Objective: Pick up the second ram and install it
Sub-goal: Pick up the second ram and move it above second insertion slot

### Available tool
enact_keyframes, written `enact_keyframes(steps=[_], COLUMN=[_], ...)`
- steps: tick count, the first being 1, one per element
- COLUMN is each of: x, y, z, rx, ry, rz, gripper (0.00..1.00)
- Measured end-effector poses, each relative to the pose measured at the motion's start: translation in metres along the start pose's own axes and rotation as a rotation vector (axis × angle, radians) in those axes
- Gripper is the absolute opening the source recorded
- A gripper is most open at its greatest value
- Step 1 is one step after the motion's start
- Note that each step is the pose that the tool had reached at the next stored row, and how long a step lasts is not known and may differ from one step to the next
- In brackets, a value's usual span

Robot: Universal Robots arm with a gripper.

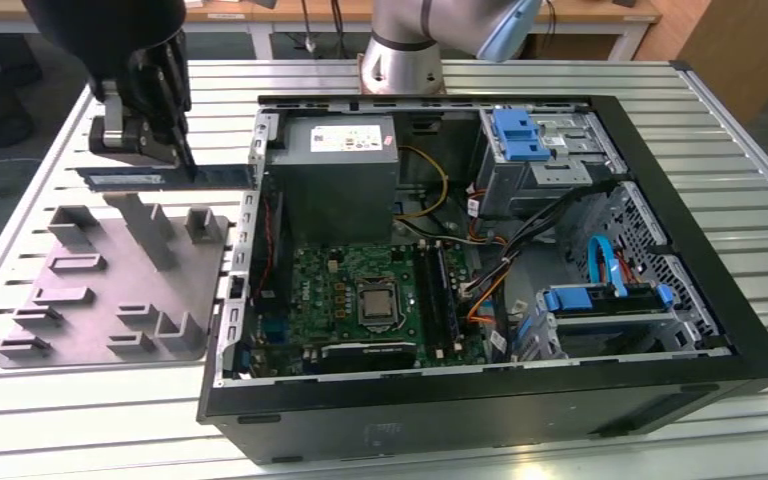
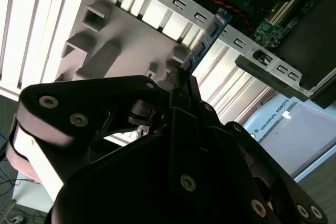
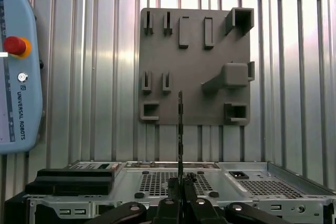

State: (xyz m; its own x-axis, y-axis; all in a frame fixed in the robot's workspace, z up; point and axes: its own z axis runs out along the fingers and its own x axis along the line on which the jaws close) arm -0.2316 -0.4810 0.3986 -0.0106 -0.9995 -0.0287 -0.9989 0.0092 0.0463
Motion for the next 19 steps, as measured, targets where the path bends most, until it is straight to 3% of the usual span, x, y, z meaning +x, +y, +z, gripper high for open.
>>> enact_keyframes(steps=[19], x=[-0.0004], y=[-0.0375], z=[-0.0009], rx=[-0.0020], ry=[0.0001], rz=[0.000], gripper=[0.14])
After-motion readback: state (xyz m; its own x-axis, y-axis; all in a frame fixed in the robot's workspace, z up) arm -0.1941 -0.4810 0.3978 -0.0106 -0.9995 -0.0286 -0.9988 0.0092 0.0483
